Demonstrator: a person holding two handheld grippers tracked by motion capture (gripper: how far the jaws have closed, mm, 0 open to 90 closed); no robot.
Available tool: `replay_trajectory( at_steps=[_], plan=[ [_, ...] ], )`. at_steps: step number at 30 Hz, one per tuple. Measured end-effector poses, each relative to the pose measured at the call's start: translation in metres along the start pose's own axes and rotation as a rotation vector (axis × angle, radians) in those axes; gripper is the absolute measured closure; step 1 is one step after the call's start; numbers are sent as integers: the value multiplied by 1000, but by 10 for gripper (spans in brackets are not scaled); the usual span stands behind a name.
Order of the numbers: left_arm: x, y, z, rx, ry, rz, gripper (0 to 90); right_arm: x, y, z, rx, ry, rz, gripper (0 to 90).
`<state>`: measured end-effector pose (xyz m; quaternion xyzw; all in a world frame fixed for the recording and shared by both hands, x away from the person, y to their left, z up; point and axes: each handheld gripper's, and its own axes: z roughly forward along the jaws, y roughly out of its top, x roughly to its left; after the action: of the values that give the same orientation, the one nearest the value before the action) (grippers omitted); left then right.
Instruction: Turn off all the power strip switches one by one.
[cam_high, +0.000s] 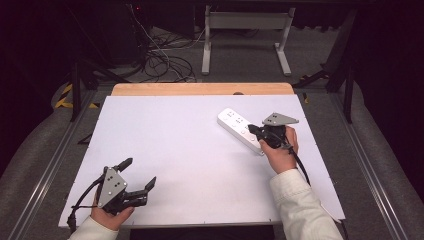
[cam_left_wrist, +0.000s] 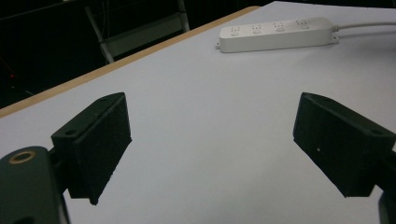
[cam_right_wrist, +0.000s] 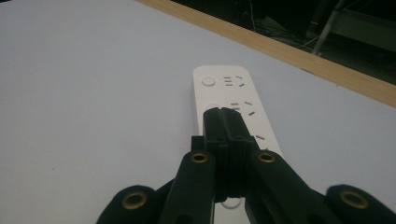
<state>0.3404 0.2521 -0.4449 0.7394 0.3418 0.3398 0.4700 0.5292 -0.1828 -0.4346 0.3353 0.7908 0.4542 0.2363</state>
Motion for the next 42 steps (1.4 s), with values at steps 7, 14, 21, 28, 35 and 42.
replay_trajectory(
  at_steps=[7, 14, 21, 28, 35, 42],
  plan=[
    [0, 0, 0, 4, -2, -3, 118, -2, 6, 7, 35, 8, 4, 900],
    [0, 0, 0, 4, -2, -5, 118, -6, 13, 21, 70, 16, 18, 900],
    [1, 0, 0, 4, -2, -6, 118, -11, 10, 39, 118, 16, 38, 900],
    [1, 0, 0, 4, -2, -6, 118, -13, 4, 49, 158, 13, 45, 900],
    [1, 0, 0, 3, -2, -5, 118, -12, 2, 54, 187, 8, 34, 900],
    [1, 0, 0, 3, -2, -5, 118, -12, 1, 55, 199, 6, 35, 900]
  ],
)
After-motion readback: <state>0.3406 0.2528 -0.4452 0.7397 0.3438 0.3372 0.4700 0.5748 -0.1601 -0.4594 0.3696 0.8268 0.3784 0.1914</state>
